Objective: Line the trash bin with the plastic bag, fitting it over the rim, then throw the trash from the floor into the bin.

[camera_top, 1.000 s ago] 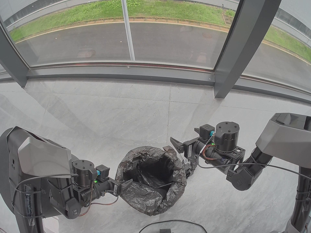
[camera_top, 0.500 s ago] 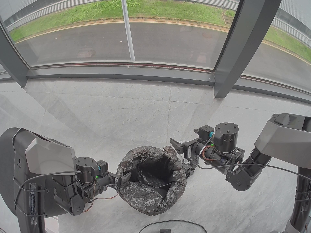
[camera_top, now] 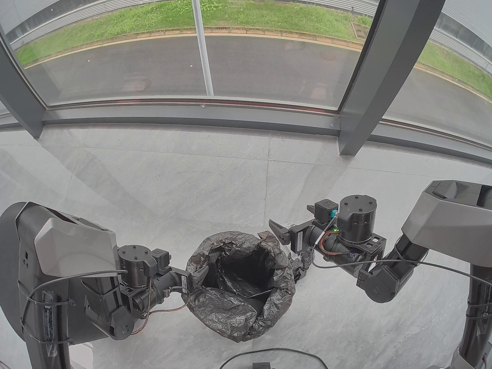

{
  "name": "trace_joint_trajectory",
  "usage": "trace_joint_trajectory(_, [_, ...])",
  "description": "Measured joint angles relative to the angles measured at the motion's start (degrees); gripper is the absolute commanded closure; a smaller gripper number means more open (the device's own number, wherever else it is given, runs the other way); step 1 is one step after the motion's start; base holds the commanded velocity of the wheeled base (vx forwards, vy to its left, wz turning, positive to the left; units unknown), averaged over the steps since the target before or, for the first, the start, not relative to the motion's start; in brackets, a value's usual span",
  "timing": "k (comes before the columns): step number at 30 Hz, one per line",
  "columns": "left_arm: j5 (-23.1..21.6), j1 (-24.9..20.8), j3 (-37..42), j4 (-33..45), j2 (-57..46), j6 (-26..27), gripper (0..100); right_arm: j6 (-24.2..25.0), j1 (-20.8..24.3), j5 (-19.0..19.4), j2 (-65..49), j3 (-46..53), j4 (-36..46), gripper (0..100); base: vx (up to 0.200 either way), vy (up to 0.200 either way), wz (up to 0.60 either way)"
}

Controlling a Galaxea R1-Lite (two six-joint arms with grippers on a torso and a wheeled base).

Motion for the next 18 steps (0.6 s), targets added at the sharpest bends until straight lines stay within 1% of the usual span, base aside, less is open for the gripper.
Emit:
trace_joint_trajectory(5, [0.0, -0.9, 2.1, 0.0, -2.8, -1.5, 0, 0.0, 0.0, 0.0, 0.0, 0.1, 0.0, 0, 0.000, 0.000, 0.00])
trace_joint_trajectory(15, [-0.8, -1.2, 10.9, -0.2, -7.6, -2.3, 0, -0.1, 0.1, -0.1, 0.1, 0.2, 0.0, 0, 0.000, 0.000, 0.00])
trace_joint_trajectory(18, [-1.8, -1.6, 12.1, -0.2, -8.0, -5.3, 0, -0.1, 0.1, -0.1, 0.1, 0.2, 0.0, 0, 0.000, 0.000, 0.00])
